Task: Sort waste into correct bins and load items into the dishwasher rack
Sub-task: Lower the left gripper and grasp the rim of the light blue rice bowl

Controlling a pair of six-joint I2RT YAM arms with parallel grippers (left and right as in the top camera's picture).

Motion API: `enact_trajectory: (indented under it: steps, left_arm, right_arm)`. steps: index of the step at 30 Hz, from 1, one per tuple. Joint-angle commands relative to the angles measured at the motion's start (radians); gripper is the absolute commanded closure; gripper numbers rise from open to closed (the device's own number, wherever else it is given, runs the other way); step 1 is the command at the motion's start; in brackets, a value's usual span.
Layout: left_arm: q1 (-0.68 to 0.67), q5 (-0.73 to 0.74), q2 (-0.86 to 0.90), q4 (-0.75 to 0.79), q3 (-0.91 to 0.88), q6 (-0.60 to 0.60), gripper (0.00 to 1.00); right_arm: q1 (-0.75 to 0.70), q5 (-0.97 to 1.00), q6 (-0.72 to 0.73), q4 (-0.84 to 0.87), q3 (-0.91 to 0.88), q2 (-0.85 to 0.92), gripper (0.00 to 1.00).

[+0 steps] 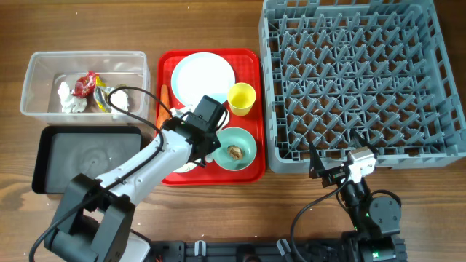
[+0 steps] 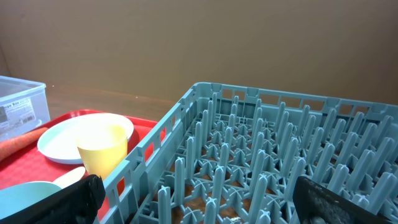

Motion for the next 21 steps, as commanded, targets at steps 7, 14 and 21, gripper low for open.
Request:
enact_trajectory:
  steps: [7,14,21]
  left_arm:
    - [0.005,0.008,0.002,-0.026,-0.008,-0.009,0.76]
    - [0.005,0.008,0.002,-0.023,-0.008,-0.009,0.78]
    - [0.005,0.008,0.003,-0.023,-0.008,-0.009,0.8]
  right_arm:
    - [-0.005,0.014,-0.009,0.003,-0.001,-0.005,0.0]
    - [-0.005,0.014,-0.009,0.003,-0.001,-0.005,0.0]
    - [-0.005,0.014,-0.01,0.003,-0.001,-0.005,0.0]
